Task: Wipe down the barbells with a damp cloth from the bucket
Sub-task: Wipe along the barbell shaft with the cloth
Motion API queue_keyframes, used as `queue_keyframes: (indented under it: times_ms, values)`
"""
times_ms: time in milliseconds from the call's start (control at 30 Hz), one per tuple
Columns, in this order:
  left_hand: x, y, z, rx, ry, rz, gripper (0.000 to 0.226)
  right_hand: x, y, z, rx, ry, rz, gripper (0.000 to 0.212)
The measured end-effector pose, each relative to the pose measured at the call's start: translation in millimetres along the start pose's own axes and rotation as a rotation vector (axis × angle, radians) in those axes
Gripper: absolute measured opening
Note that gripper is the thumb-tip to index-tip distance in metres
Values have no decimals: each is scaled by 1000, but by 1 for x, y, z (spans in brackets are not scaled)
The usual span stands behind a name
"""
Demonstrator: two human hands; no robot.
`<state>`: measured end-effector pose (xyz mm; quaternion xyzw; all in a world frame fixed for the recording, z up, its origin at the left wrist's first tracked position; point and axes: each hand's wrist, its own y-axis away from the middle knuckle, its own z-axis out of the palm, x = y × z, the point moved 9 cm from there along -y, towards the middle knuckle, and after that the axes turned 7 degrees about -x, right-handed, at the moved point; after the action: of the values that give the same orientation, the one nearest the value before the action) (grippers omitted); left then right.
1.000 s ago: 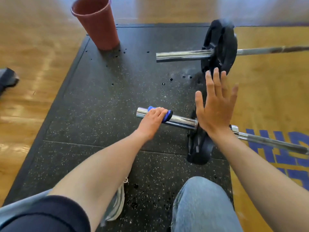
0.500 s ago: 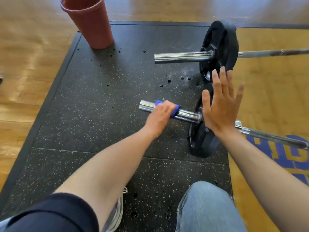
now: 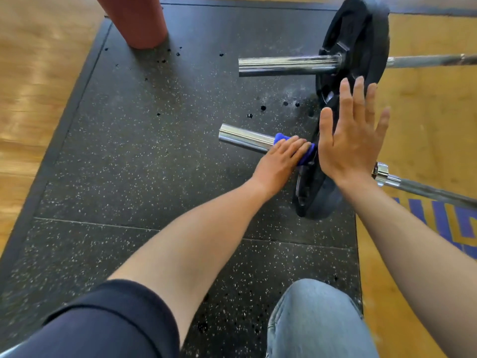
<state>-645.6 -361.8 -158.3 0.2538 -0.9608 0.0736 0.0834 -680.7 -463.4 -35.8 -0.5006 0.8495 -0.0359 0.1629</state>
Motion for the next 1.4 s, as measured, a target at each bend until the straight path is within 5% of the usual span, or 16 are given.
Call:
queue_keyframes:
  times_ms: [200, 467, 567, 733, 833, 967, 1067, 1233, 1400]
  values:
    - [-108, 34, -11, 85, 19, -284, 78, 1, -8, -2, -9, -12, 14, 66]
    - [17, -9, 9, 12, 69, -154, 70, 0, 0, -2, 3, 5, 38, 69]
    - [-15, 7, -7, 118, 31, -84, 78, -1, 5, -3, 6, -1, 31, 69]
    - [-116, 46, -16, 105, 65, -347, 70, -6, 19, -1, 13, -20, 11, 68]
    - [-72, 31, -18, 128, 53, -349, 59, -7, 27, 0, 10, -14, 8, 71]
    - [18, 9, 6, -4, 123, -171, 77, -8, 47, -1, 24, -10, 4, 72]
    - [5, 27, 0, 46, 81, -127, 76, -13, 69, 0, -17, 4, -40, 71]
    - [-74, 84, -16, 111, 65, -331, 70, -17, 116, -7, -75, -75, -12, 67]
    - [6, 75, -2, 116, 114, -299, 55, -26, 79, -41, 4, -79, -52, 61]
